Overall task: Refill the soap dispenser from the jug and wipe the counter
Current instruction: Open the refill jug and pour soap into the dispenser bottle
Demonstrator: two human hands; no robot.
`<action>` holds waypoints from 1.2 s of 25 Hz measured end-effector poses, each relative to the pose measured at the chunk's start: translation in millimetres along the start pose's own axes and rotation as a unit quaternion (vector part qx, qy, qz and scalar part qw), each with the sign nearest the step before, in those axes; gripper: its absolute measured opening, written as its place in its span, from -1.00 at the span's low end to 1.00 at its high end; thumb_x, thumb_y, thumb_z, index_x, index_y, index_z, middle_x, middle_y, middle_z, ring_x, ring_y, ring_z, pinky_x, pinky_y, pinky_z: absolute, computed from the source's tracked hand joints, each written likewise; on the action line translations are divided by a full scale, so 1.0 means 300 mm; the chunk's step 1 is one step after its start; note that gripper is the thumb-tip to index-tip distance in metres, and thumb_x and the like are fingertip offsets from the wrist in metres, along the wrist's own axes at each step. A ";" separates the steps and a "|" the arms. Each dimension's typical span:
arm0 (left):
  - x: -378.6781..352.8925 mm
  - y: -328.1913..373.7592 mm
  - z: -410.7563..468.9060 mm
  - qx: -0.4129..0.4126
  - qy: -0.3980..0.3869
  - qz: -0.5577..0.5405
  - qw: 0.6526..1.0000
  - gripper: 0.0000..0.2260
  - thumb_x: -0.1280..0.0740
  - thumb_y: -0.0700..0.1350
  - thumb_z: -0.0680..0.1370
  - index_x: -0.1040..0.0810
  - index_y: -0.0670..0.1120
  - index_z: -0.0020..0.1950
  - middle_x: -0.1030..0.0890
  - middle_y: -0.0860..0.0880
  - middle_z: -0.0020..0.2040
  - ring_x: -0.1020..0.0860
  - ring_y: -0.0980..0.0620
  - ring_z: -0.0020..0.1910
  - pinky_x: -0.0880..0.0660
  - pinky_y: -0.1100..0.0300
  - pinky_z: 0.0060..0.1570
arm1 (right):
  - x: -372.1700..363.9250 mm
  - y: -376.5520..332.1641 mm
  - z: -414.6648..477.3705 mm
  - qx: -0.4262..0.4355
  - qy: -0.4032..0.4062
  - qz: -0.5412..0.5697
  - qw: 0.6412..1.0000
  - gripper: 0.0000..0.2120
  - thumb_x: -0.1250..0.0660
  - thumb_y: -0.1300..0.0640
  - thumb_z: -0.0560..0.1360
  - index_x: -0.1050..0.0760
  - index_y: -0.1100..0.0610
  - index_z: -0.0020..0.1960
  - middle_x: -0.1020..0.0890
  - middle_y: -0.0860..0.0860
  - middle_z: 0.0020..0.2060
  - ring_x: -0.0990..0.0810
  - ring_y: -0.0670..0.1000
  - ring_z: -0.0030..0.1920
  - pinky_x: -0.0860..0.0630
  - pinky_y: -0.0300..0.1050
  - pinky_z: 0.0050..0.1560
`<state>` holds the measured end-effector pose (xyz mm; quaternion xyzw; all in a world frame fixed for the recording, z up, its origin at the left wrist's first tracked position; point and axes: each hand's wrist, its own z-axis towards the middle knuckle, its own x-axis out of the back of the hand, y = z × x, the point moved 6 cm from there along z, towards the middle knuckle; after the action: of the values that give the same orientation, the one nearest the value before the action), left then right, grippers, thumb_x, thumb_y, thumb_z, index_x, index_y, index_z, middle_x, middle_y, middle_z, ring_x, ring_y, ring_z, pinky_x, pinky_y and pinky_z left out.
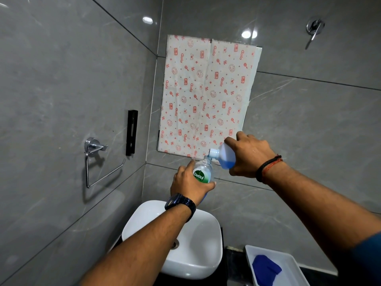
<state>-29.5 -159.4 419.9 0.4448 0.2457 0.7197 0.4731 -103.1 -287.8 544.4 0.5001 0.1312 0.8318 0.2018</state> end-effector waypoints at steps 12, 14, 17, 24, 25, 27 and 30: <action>-0.003 0.001 0.001 0.002 -0.004 0.007 1.000 -0.26 -0.48 0.29 0.17 -0.32 0.13 0.27 -0.49 -0.01 0.12 -0.47 -0.02 0.00 -0.44 0.17 -0.19 | 0.000 0.001 -0.002 0.002 0.000 0.004 1.000 -0.29 -0.49 -0.13 0.22 -0.26 -0.03 0.27 -0.48 0.07 0.09 -0.48 0.09 -0.03 -0.55 -0.01 -0.22; -0.004 0.002 0.002 0.002 -0.003 0.007 1.000 -0.25 -0.48 0.28 0.17 -0.33 0.11 0.28 -0.49 -0.02 0.14 -0.48 -0.03 0.03 -0.43 0.16 -0.18 | 0.000 0.003 -0.002 0.002 0.000 0.004 1.000 -0.29 -0.49 -0.13 0.21 -0.26 -0.03 0.27 -0.48 0.07 0.10 -0.48 0.09 -0.02 -0.54 -0.01 -0.22; -0.007 0.003 0.002 0.002 -0.002 0.007 1.000 -0.25 -0.48 0.28 0.17 -0.33 0.11 0.28 -0.49 -0.02 0.14 -0.48 -0.03 0.02 -0.43 0.17 -0.18 | -0.002 0.004 -0.002 -0.001 -0.002 0.005 1.000 -0.28 -0.49 -0.13 0.21 -0.26 -0.04 0.27 -0.47 0.07 0.10 -0.48 0.10 -0.01 -0.54 0.00 -0.22; -0.013 0.001 0.003 0.005 -0.005 0.008 1.000 -0.23 -0.48 0.28 0.17 -0.32 0.11 0.29 -0.49 -0.02 0.13 -0.46 -0.01 0.00 -0.43 0.17 -0.20 | -0.003 0.008 -0.002 -0.001 -0.003 0.005 1.000 -0.27 -0.49 -0.14 0.20 -0.25 -0.04 0.27 -0.48 0.07 0.09 -0.48 0.09 -0.02 -0.55 0.00 -0.22; -0.012 0.001 0.003 0.005 -0.005 0.008 1.000 -0.23 -0.48 0.28 0.17 -0.32 0.11 0.29 -0.49 -0.02 0.13 -0.46 -0.01 -0.02 -0.43 0.17 -0.20 | -0.001 0.008 -0.001 -0.001 -0.002 0.005 1.000 -0.27 -0.49 -0.13 0.20 -0.25 -0.04 0.27 -0.48 0.07 0.09 -0.48 0.09 -0.02 -0.56 0.00 -0.21; -0.011 0.002 0.005 0.003 -0.005 0.010 1.000 -0.23 -0.48 0.29 0.17 -0.31 0.12 0.29 -0.49 -0.02 0.12 -0.46 -0.01 -0.03 -0.45 0.16 -0.20 | 0.004 0.012 -0.001 -0.003 -0.002 0.003 1.000 -0.28 -0.49 -0.13 0.21 -0.25 -0.04 0.27 -0.47 0.07 0.09 -0.48 0.09 -0.01 -0.56 0.01 -0.21; -0.010 0.004 0.005 0.000 -0.006 0.009 1.000 -0.23 -0.48 0.29 0.16 -0.31 0.12 0.29 -0.49 -0.01 0.11 -0.48 -0.02 -0.01 -0.49 0.14 -0.18 | 0.006 0.011 -0.003 -0.005 -0.004 0.003 1.000 -0.28 -0.49 -0.13 0.21 -0.25 -0.04 0.27 -0.47 0.07 0.10 -0.48 0.10 -0.01 -0.56 0.02 -0.20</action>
<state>-28.3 -162.6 420.3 0.4512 0.2394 0.7214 0.4677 -105.2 -289.9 546.7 0.5028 0.1245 0.8311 0.2026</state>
